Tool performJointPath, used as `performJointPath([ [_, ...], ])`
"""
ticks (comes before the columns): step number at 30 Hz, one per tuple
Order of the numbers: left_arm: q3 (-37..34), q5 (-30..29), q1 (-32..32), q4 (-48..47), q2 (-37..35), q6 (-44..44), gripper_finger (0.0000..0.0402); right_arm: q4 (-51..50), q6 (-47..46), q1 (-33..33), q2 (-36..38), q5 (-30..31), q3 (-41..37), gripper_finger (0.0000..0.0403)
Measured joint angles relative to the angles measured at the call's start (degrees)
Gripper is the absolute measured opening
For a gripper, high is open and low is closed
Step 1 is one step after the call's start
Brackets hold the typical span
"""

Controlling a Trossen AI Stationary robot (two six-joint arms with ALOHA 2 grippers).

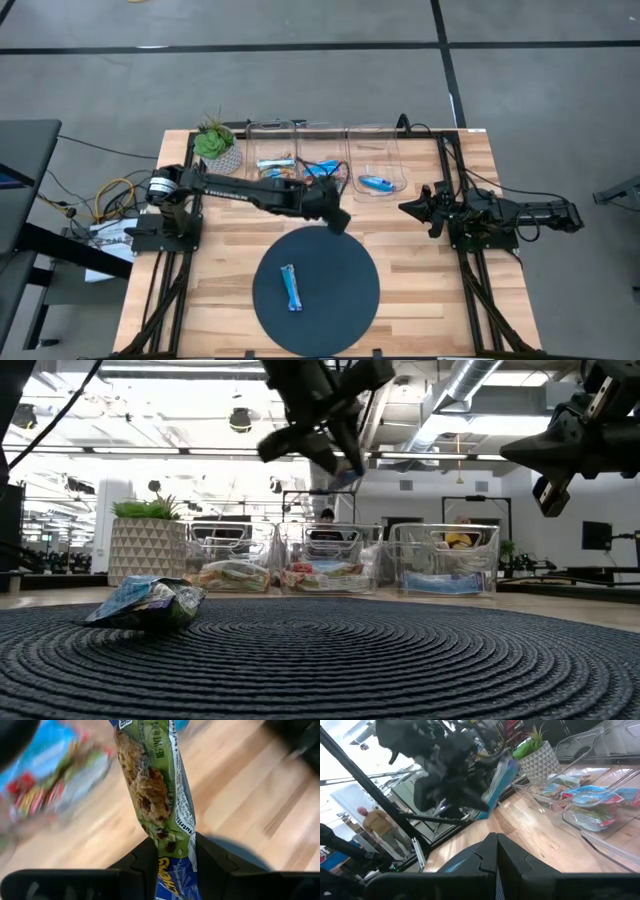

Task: Pick and place Granola Bars by type
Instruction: Put the blue bar into the right transparent bin

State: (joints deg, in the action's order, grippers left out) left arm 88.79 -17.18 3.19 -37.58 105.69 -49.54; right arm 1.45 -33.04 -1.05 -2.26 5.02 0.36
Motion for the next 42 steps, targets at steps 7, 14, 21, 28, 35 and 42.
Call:
performJointPath([
  [7,0.0,1.8,-3.5,13.9,0.0,8.5,0.0099,0.1,0.0,0.0,0.0,0.0,0.0,0.0001],
  [14,0.0,9.4,-6.2,26.9,0.0,14.8,0.0099,0.1,-4.3,-0.1,0.0,-0.1,0.0,0.0001],
  [21,0.0,12.9,-7.7,29.5,0.0,16.0,0.0099,0.6,-6.0,0.5,0.0,1.5,0.0,0.0001],
  [28,0.0,12.9,-8.4,29.5,0.0,16.0,0.0099,0.7,-6.0,1.1,0.0,1.2,0.0,0.0001],
  [35,0.0,13.0,-8.4,29.9,0.2,16.0,0.0099,1.8,-9.4,1.2,0.0,1.8,0.0,0.0001],
  [42,0.0,14.4,-8.5,31.6,0.3,16.1,0.0099,10.3,-7.2,1.2,0.0,1.6,0.0,0.0001],
])
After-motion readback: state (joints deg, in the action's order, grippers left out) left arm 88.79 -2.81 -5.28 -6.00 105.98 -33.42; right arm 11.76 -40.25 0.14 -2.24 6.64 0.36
